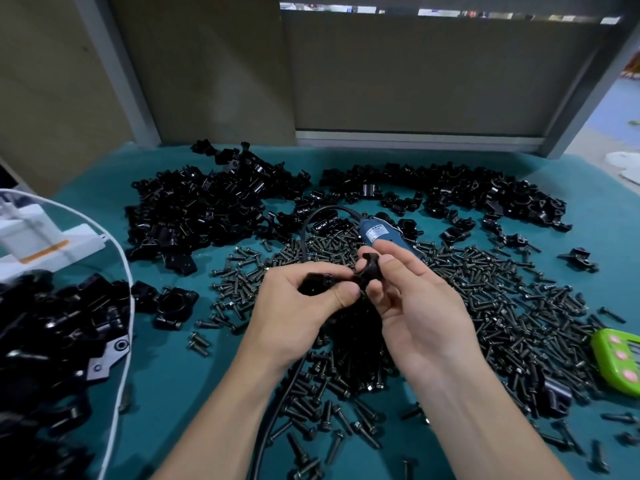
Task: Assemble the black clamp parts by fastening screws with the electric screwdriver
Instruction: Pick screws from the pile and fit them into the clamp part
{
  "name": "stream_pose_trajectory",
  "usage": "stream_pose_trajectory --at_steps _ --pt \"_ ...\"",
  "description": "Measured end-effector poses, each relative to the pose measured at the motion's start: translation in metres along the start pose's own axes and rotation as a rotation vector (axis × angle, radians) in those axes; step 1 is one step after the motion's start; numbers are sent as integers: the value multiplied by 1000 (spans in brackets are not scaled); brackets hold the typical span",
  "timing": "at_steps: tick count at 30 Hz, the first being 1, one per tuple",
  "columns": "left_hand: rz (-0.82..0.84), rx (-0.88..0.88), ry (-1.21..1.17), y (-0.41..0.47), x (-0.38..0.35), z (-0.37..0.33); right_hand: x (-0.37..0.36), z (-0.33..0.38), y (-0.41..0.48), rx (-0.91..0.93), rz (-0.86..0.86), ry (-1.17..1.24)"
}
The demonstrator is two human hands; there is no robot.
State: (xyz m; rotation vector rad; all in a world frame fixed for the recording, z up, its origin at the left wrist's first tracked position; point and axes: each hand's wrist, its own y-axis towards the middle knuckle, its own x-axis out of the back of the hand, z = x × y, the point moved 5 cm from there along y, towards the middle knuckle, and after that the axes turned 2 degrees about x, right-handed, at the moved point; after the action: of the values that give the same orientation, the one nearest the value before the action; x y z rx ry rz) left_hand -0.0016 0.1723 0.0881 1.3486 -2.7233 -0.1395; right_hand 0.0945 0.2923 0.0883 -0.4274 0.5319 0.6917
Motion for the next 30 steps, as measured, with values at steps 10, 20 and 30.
stream_pose_trajectory --at_steps 10,20,30 --pt "45 227 -364 -2 -5 6 -7 5 0 118 186 -308" --pt "223 484 -729 -6 -8 10 -13 13 -2 287 316 -629" --pt "148 411 -653 0 -2 11 3 2 6 -181 172 -365"
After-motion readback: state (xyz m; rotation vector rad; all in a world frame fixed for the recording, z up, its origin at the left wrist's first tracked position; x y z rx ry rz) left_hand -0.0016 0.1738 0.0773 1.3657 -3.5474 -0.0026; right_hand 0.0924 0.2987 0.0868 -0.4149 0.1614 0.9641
